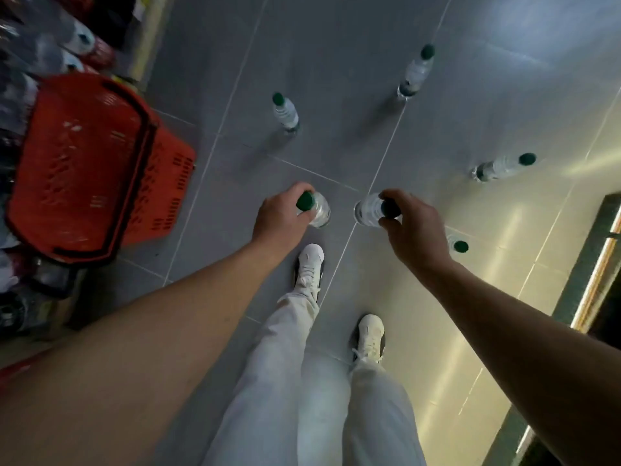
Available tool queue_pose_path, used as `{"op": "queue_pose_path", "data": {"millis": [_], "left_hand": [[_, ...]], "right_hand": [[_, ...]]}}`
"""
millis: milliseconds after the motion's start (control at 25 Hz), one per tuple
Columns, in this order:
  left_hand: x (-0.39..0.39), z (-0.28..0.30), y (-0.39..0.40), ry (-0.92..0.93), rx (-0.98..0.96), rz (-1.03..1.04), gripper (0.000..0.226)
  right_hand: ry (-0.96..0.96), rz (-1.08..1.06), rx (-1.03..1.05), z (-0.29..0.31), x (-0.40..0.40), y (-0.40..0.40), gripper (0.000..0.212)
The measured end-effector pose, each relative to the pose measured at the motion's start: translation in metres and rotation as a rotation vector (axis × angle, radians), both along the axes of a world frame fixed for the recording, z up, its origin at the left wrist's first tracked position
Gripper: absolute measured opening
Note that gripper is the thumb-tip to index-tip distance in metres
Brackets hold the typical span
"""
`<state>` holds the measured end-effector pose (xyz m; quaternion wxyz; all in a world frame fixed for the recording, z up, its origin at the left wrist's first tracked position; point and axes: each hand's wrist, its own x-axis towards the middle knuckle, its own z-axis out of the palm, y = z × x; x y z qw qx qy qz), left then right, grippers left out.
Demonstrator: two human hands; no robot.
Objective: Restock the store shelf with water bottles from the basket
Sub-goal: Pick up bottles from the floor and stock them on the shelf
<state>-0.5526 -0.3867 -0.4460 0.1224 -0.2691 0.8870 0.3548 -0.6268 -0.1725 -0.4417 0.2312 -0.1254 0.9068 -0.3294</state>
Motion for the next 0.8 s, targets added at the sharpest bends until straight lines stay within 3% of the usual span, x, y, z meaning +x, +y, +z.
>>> {"op": "queue_pose_path", "data": {"millis": [200,360,600,800], "left_hand": [[0.08,0.159,-0.006,0.139,-0.084,0.206,0.032],[0.163,0.25,-0.015,0.183,-0.1,0.398,0.035],[0.295,0.367,-0.021,0.296,-0.236,0.648,0.034],[0.42,0.446,-0.032,0.401,-0.359,0.863,0.04]], "right_hand": [[0.102,0.181,-0.087,0.158,0.026,-0.012,0.038],[0.195,0.35,-0.175,0.251,0.055,-0.028,0.036],[0.311,0.646,-0.224,0.368,0.124,-0.096,0.037],[0.381,0.875,-0.337,0.444,0.225,-0.164,0.035]]}}
